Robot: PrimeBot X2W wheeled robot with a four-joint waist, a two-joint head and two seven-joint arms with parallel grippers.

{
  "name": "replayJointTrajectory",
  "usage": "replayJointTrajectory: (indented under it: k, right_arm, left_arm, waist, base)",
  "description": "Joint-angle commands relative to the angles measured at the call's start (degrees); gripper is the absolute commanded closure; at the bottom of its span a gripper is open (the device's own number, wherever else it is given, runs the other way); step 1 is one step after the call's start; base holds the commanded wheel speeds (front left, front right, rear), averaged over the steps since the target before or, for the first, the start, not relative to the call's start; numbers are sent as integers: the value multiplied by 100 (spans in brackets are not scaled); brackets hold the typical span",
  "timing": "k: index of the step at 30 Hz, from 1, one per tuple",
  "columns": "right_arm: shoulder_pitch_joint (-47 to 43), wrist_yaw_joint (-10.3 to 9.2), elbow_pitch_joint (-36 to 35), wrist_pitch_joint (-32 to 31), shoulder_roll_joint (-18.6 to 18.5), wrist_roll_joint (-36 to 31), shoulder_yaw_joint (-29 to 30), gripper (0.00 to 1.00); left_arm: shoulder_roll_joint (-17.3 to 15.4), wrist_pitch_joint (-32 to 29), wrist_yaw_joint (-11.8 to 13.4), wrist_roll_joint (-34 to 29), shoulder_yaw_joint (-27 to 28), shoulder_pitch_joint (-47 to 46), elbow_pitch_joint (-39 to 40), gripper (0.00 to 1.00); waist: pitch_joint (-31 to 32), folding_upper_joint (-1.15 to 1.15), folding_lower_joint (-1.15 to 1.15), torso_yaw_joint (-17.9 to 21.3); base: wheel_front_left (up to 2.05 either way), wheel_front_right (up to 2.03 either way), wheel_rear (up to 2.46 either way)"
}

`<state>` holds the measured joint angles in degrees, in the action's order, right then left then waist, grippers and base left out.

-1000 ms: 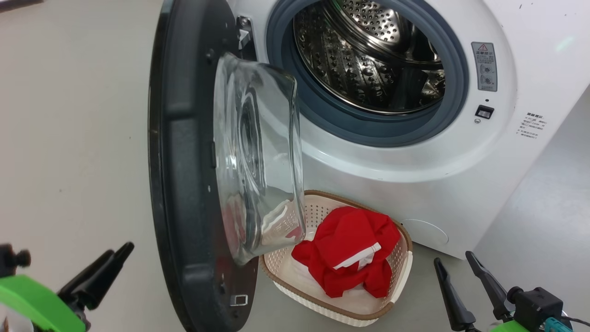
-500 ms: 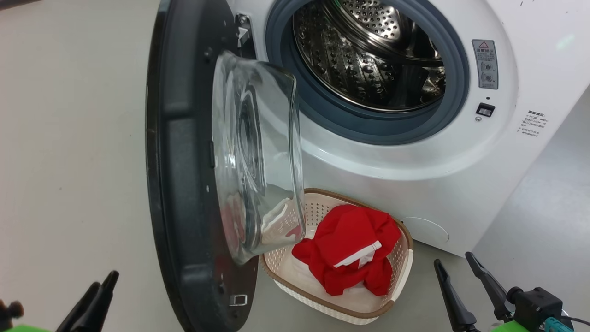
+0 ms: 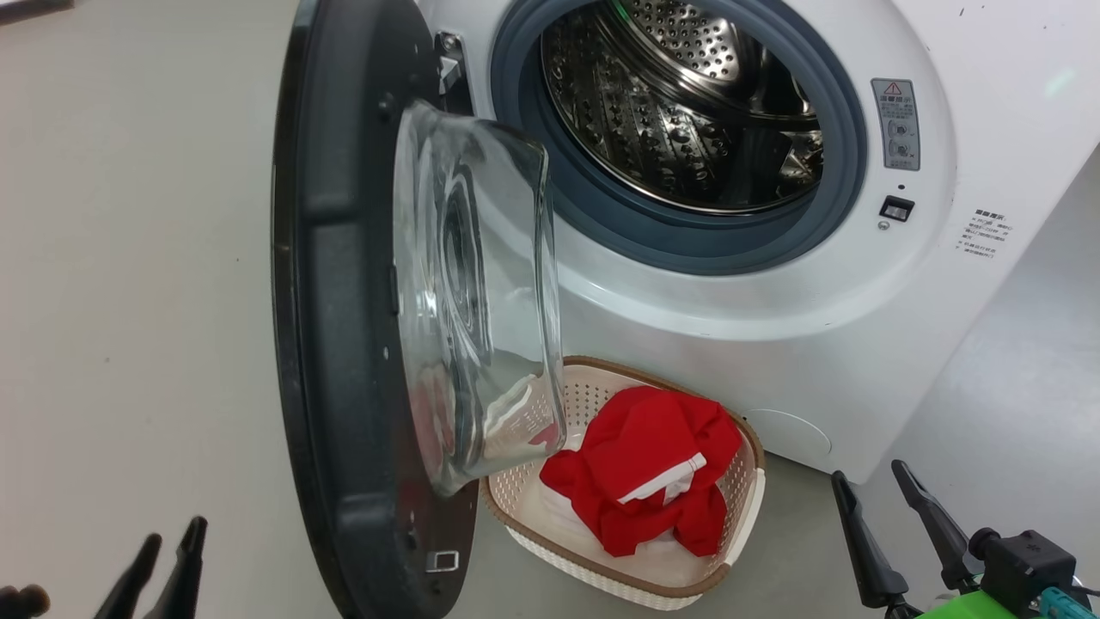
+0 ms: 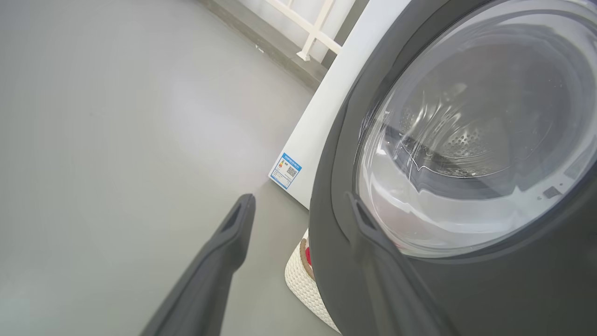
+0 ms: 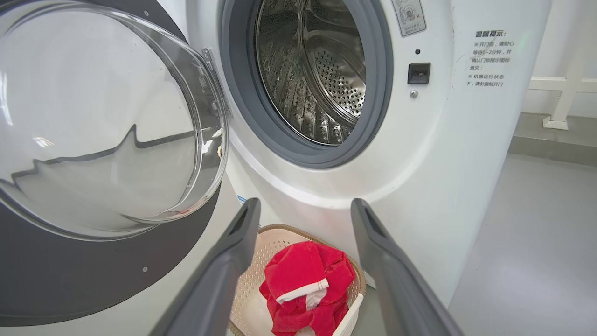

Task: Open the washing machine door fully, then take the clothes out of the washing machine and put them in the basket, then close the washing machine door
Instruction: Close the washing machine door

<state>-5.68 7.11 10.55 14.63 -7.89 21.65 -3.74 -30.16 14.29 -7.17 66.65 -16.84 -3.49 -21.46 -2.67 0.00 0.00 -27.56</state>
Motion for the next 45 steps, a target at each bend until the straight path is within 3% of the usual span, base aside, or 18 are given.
replayJointTrajectory:
  k: [1, 13, 19, 34, 45]
  right_arm:
    - [43, 37, -166, 37, -55, -9, -58, 0]
    - [-67, 37, -277, 37, 15, -29, 75, 0]
    - [-108, 37, -337, 37, 49, -37, 79, 0]
    - [-278, 37, -262, 37, 140, -39, 93, 0]
    - [-284, 37, -244, 37, 156, -36, 76, 0]
  left_arm:
    - [-132, 68, -32, -254, 413, -178, 63, 0]
    - [1159, 70, -32, -3301, 1981, 306, 770, 0]
    - [1755, 70, -32, -4375, 2636, 495, 1377, 0]
    - [2264, 71, -32, -5428, 2875, 893, 1581, 0]
    - [2361, 71, -32, -5586, 2924, 931, 1517, 0]
  waist:
    - [13, 0, 0, 3]
    - [68, 0, 0, 20]
    - [128, 0, 0, 40]
    - [234, 0, 0, 77]
    - [256, 0, 0, 83]
  base:
    - [0, 0, 0]
    - [0, 0, 0]
    - [0, 0, 0]
    - [0, 0, 0]
    - [0, 0, 0]
